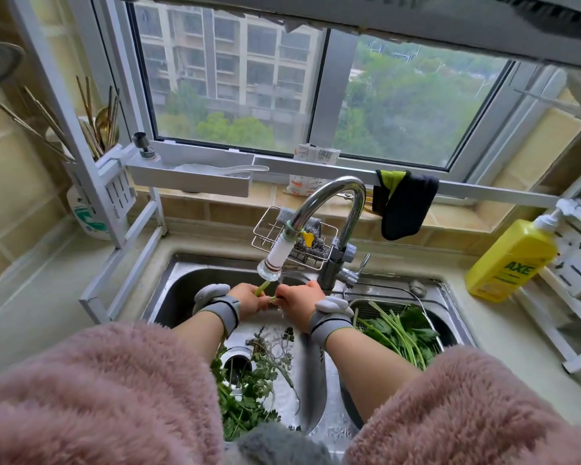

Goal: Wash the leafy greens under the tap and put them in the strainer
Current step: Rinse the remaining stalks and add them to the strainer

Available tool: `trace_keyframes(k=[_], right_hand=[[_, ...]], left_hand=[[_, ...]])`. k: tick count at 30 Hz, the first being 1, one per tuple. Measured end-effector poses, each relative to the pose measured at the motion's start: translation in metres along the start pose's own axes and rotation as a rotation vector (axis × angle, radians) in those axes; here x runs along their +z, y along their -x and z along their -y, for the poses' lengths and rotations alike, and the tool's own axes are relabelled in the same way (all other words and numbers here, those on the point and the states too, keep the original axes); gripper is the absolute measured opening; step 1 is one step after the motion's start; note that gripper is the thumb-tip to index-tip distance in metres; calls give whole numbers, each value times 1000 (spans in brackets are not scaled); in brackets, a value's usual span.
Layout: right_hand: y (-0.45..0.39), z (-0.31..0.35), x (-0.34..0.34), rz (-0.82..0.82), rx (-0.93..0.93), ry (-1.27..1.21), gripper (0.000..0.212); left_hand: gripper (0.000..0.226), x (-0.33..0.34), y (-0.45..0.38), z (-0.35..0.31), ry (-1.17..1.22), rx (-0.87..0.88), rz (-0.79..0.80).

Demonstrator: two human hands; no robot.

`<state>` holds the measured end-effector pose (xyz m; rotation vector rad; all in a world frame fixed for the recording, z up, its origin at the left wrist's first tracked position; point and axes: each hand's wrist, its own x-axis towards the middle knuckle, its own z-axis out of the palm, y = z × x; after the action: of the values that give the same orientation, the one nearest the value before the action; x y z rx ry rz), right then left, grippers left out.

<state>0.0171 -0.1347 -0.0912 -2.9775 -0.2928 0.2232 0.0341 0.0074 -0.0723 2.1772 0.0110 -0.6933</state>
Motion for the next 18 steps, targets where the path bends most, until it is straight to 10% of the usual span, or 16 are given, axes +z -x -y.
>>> trace_keyframes(k=[6,12,18], right_hand=[[7,-5,-16,119,263,57,19],[-8,4,-13,129,262,-489,46],[-11,12,-20,-95,351,-1128,17]], left_hand=[[36,-4,4,-1,-44,-8,-49],[31,-3,3,-1,84,-79,17],[35,7,1,8,157,-126,101]])
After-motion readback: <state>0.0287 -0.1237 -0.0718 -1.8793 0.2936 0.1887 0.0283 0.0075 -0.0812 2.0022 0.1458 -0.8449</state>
